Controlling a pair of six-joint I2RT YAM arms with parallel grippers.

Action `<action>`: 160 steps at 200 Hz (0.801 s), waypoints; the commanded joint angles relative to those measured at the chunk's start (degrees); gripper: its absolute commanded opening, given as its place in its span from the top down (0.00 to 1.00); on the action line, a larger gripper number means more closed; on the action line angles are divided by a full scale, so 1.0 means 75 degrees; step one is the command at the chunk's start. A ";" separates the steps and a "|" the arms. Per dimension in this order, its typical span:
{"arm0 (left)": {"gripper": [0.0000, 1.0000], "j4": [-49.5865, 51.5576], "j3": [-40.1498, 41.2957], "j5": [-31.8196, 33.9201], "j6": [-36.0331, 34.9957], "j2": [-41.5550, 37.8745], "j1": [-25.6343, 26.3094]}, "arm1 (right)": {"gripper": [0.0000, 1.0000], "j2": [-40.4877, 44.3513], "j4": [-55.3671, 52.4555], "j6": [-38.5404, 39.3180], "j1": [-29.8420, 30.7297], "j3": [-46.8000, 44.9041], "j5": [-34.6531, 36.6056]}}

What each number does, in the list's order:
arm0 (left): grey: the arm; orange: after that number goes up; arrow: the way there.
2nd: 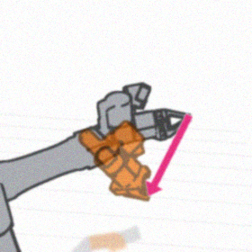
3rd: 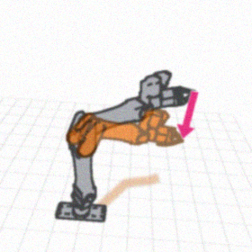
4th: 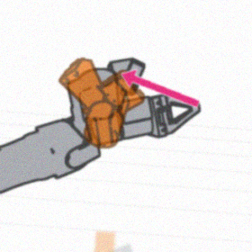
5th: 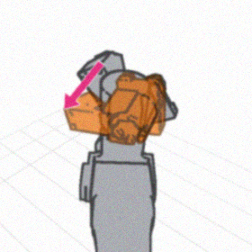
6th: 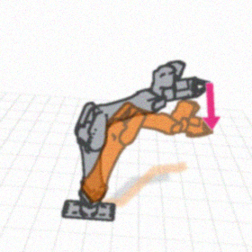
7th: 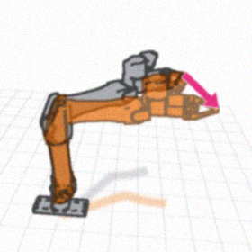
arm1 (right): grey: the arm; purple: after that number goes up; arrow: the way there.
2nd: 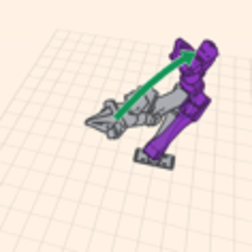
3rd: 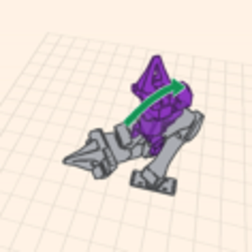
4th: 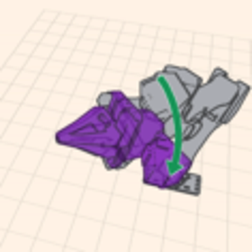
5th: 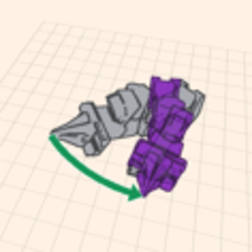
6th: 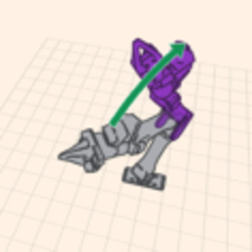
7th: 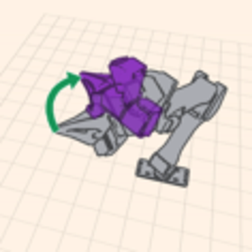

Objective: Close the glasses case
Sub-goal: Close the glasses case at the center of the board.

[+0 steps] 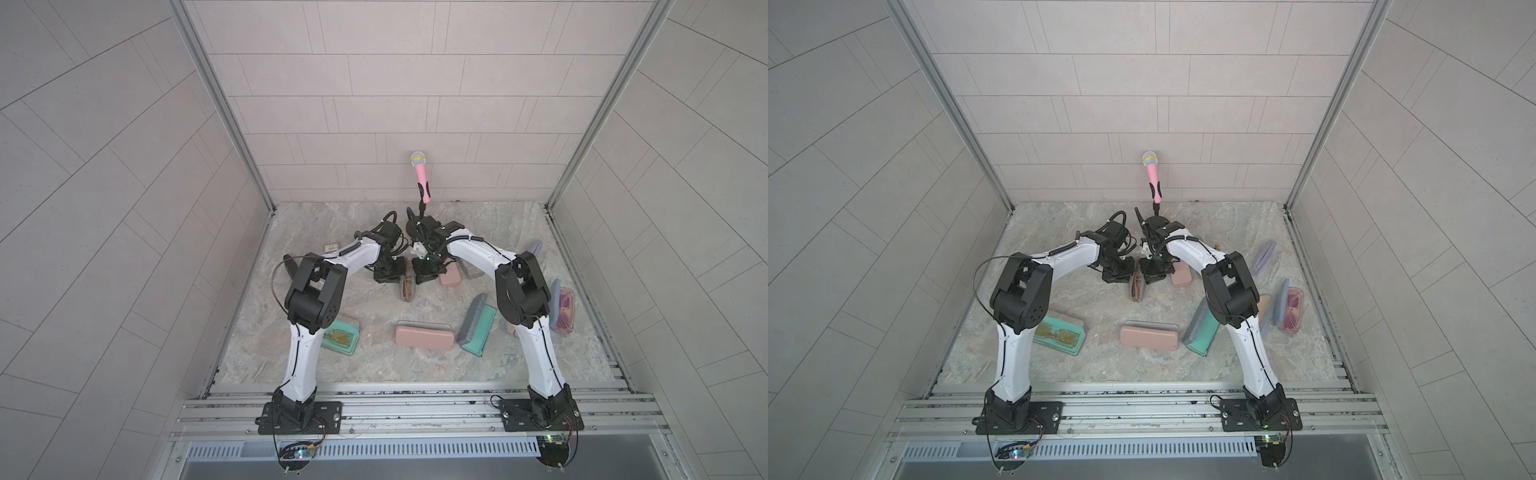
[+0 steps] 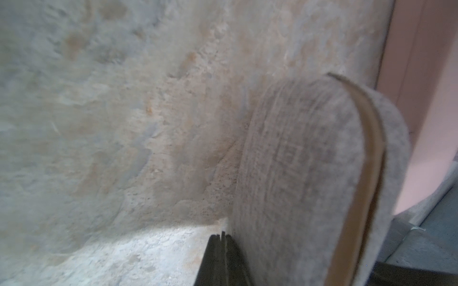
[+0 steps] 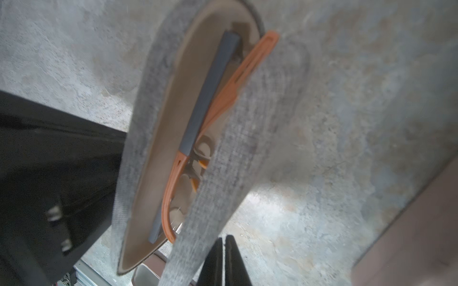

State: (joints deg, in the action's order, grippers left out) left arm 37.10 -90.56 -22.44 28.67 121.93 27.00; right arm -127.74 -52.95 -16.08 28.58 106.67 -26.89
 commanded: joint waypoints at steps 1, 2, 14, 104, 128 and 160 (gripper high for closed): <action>1.00 -0.1063 0.0108 -0.1181 -0.0101 -0.0418 0.0273 | 0.91 0.0248 0.0820 0.0458 0.0303 -0.0069 -0.1298; 1.00 -0.1071 0.0109 -0.1186 -0.0104 -0.0422 0.0282 | 0.91 0.0265 0.0847 0.0480 0.0312 -0.0082 -0.1324; 1.00 -0.1153 0.0132 -0.1371 -0.0168 -0.0486 0.0278 | 0.91 0.0303 0.0884 0.0639 0.0298 -0.0082 -0.1500; 1.00 -0.2011 0.0549 -0.2147 -0.0144 -0.0768 0.0303 | 0.80 0.0083 0.0534 0.0773 0.0173 0.0218 -0.0982; 1.00 -0.2244 0.0778 -0.1953 0.0190 -0.0908 0.0067 | 0.70 0.0451 0.0579 0.0527 0.0152 -0.0080 0.0123; 1.00 -0.2419 0.1276 -0.1664 0.0516 -0.1273 -0.0494 | 0.64 0.1268 0.0915 0.0091 0.0126 -0.0971 0.1102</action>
State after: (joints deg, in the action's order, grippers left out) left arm 25.28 -82.78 -30.15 29.82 118.39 25.04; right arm -124.90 -52.73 -13.17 27.81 102.98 -22.22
